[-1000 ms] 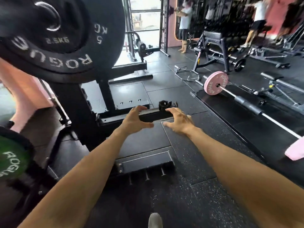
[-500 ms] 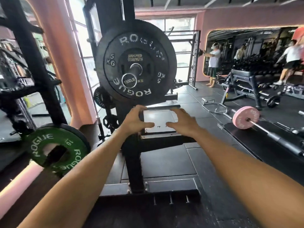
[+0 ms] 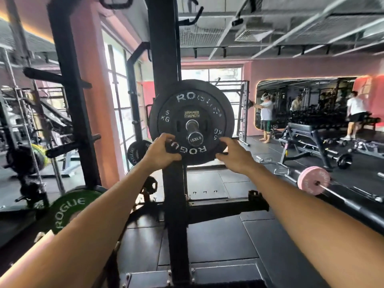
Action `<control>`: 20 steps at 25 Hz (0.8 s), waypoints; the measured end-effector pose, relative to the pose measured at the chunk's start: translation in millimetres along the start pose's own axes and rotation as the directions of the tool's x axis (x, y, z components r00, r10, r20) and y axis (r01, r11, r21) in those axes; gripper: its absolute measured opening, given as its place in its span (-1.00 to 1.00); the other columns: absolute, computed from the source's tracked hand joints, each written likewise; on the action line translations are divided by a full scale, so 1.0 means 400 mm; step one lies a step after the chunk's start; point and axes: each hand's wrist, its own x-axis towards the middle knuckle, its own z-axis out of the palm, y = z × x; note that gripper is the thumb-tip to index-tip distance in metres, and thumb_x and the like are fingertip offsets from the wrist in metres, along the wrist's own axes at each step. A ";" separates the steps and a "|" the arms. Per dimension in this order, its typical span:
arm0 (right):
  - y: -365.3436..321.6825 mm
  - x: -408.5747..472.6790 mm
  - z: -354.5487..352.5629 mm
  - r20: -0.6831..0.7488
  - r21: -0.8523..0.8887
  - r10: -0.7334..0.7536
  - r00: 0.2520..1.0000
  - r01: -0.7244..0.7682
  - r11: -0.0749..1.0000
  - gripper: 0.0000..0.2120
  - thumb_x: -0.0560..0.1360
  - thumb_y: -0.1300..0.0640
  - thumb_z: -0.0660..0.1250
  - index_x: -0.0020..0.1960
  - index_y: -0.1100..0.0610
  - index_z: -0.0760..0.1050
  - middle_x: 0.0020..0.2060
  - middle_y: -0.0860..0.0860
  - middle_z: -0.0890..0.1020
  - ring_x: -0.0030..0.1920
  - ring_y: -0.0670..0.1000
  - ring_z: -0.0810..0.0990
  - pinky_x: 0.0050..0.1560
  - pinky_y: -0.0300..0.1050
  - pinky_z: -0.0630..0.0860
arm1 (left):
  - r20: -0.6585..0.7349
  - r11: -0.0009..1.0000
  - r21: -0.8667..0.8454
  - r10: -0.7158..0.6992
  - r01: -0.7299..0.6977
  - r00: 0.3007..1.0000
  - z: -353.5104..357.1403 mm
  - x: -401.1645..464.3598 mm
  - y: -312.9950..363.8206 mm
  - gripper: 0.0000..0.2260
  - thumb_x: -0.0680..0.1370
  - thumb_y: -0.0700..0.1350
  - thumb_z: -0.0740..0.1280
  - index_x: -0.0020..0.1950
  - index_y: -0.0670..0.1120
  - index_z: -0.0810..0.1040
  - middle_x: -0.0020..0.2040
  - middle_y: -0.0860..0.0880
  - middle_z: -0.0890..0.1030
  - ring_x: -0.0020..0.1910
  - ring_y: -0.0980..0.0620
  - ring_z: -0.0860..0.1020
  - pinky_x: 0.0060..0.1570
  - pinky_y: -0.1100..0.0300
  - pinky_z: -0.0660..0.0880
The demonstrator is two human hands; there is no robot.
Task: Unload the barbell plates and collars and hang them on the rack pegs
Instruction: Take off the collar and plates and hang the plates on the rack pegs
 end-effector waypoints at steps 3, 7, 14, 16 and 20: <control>-0.006 0.040 -0.015 -0.033 -0.020 0.027 0.999 -0.028 0.999 -0.47 0.53 -0.02 0.26 0.46 -0.03 0.24 0.39 0.02 0.39 0.32 0.13 0.44 0.29 0.09 0.36 | -0.038 0.999 0.043 -0.012 0.014 0.999 -0.019 0.032 0.007 -0.48 0.41 -0.13 0.51 0.33 -0.05 0.44 0.20 -0.01 0.51 0.10 -0.01 0.50 0.05 0.17 0.40; 0.007 0.140 -0.008 -0.079 0.023 0.035 0.996 -0.034 0.999 -0.53 0.52 0.00 0.26 0.40 0.04 0.31 0.32 0.04 0.46 0.26 0.14 0.47 0.25 0.13 0.42 | -0.103 0.997 0.050 -0.047 0.052 0.994 -0.007 0.118 -0.016 -0.58 0.46 -0.10 0.44 0.30 -0.05 0.46 0.21 -0.04 0.53 0.07 -0.03 0.52 0.06 0.14 0.43; 0.068 0.404 0.070 -0.108 -0.038 0.047 0.993 -0.051 0.998 -0.57 0.58 0.03 0.21 0.41 0.13 0.30 0.32 0.10 0.44 0.29 0.16 0.45 0.14 -0.02 0.40 | -0.157 0.987 0.086 -0.123 0.137 0.980 0.069 0.356 -0.103 -0.65 0.51 -0.12 0.36 0.29 -0.09 0.44 0.15 -0.09 0.57 0.12 -0.09 0.55 0.15 0.07 0.48; 0.088 0.494 0.100 -0.101 -0.044 0.044 0.994 -0.048 0.998 -0.58 0.57 0.03 0.21 0.39 0.14 0.31 0.30 0.10 0.45 0.27 0.17 0.47 0.13 -0.01 0.40 | -0.161 0.982 0.102 -0.144 0.161 0.976 0.101 0.436 -0.135 -0.64 0.52 -0.11 0.35 0.31 -0.11 0.43 0.14 -0.11 0.59 0.11 -0.13 0.56 0.15 0.05 0.49; 0.108 0.639 0.151 -0.092 -0.036 0.051 0.994 -0.054 0.998 -0.57 0.55 0.03 0.24 0.35 0.18 0.32 0.26 0.14 0.49 0.24 0.20 0.49 0.17 0.04 0.46 | -0.167 0.973 0.126 -0.170 0.192 0.971 0.150 0.565 -0.191 -0.58 0.51 -0.10 0.35 0.36 -0.14 0.41 0.17 -0.17 0.60 0.14 -0.19 0.56 0.19 -0.01 0.48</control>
